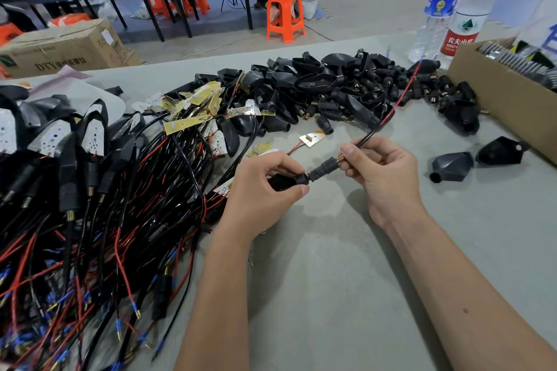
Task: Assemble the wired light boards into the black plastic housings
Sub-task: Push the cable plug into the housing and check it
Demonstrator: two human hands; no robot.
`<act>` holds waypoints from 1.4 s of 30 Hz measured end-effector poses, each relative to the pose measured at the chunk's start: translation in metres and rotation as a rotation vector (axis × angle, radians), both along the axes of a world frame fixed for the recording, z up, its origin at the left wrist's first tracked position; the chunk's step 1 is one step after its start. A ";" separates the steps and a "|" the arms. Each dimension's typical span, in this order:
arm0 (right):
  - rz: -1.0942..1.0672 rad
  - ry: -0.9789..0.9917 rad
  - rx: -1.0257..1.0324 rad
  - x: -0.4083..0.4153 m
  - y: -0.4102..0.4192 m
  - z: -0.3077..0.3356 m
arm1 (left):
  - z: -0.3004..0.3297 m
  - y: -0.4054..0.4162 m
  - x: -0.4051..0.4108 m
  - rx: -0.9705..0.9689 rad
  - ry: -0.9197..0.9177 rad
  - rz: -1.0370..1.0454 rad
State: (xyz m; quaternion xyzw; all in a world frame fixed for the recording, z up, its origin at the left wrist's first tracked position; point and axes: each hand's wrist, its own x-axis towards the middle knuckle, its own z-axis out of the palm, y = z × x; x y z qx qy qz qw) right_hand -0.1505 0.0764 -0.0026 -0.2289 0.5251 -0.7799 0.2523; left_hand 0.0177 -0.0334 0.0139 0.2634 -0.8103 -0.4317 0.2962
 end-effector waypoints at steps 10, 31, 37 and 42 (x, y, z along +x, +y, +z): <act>0.088 0.073 0.003 0.002 0.001 0.002 | 0.003 -0.001 0.000 -0.069 -0.075 0.045; 0.135 0.043 0.085 0.005 -0.002 0.002 | 0.000 0.001 -0.007 -0.006 -0.050 0.050; 0.081 0.095 0.097 0.006 -0.005 -0.001 | -0.002 0.002 -0.010 -0.082 -0.098 0.027; 0.055 0.094 0.113 0.010 -0.004 0.001 | -0.002 0.004 -0.011 -0.104 -0.153 0.038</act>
